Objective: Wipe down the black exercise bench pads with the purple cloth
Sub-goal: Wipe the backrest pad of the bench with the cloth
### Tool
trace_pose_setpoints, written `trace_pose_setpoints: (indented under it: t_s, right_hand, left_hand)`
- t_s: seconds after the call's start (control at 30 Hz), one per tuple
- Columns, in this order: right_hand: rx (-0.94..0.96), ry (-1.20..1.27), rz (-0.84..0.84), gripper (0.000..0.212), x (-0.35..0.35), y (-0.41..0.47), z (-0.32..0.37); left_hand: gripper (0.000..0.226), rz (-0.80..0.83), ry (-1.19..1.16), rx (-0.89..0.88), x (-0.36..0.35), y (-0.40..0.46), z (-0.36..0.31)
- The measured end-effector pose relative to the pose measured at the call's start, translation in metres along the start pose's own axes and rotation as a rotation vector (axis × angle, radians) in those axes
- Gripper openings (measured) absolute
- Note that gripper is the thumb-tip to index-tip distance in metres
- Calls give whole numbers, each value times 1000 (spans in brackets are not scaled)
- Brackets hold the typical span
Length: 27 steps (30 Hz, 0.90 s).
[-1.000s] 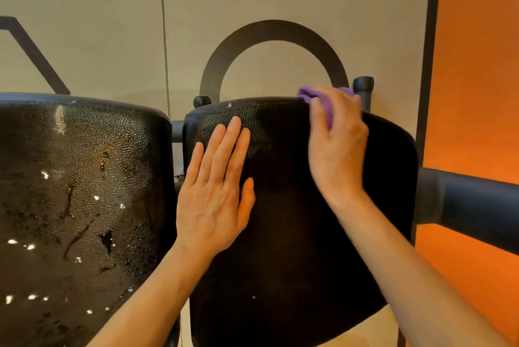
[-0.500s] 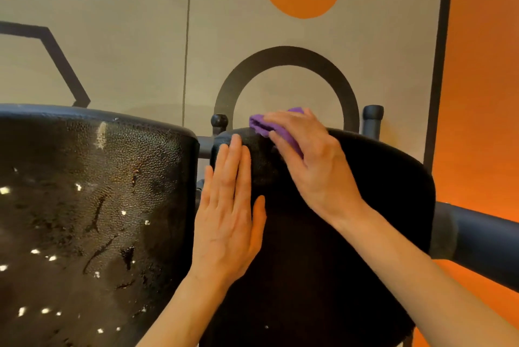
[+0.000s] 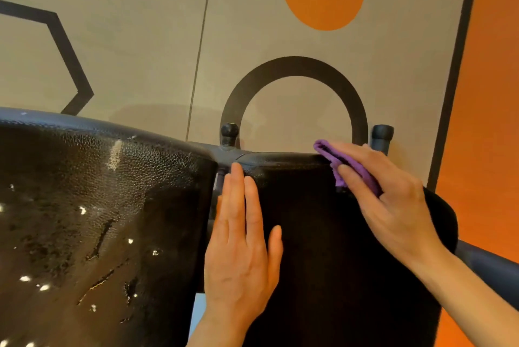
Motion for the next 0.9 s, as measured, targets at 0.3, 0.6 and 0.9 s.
trace_pose_setpoints:
  t_s: [0.3,0.6,0.9]
  right_hand:
    - [34,-77,155,35,-9,15,10]
    - [68,-155,250,33,-45,42,40]
    - [-248,-120,-34,27,-23,24,7]
  left_hand:
    - [78,-3,-22,-22,-5,0,3]
    - [69,-32,-70,-25,-6,1,4]
    - [72,-38,-60,-26,-6,0,3]
Point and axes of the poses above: each hand's wrist, its own y-axis towards the middle knuckle, its own x-axis out of the back of the hand, z = x × y, the point moved 5 cm from there along y, towards the middle knuckle, and after that the axes turned 3 degrees about z, right-handed, at the moved point
